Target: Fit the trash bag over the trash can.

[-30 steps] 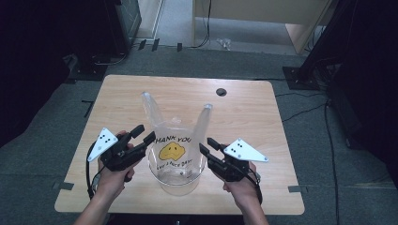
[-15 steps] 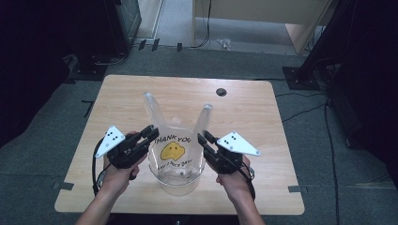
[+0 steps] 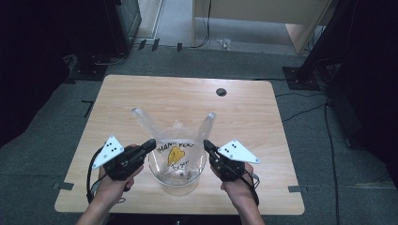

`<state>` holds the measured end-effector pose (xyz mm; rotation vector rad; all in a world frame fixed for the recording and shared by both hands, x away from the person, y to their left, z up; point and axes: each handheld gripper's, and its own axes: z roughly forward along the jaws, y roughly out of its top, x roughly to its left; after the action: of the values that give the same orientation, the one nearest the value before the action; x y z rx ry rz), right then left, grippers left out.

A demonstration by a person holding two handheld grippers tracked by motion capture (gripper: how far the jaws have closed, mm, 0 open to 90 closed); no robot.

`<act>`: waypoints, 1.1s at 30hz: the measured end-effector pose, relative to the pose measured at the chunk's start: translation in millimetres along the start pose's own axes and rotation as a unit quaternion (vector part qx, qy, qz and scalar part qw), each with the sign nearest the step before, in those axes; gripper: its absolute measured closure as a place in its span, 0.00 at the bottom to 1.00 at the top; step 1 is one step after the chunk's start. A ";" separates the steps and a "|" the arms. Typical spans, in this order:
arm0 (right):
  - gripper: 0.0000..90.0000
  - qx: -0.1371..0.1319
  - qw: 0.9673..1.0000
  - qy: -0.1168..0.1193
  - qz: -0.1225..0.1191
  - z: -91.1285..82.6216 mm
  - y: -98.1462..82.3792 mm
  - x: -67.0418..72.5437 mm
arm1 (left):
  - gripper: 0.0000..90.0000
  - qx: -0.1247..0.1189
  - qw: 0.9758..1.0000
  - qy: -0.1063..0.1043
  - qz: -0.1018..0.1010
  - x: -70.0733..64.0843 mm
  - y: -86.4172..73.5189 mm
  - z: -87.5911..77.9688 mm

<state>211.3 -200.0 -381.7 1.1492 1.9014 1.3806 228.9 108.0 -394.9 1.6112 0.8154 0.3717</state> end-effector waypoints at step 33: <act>1.00 0.019 0.998 0.015 -0.051 -27.4 -22.8 16.9 | 0.45 -0.038 0.995 0.071 -0.057 -6.2 31.7 5.5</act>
<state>173.4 -201.8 -392.4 1.0377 1.9872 1.3194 237.5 99.1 -364.6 1.4729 0.9852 0.4347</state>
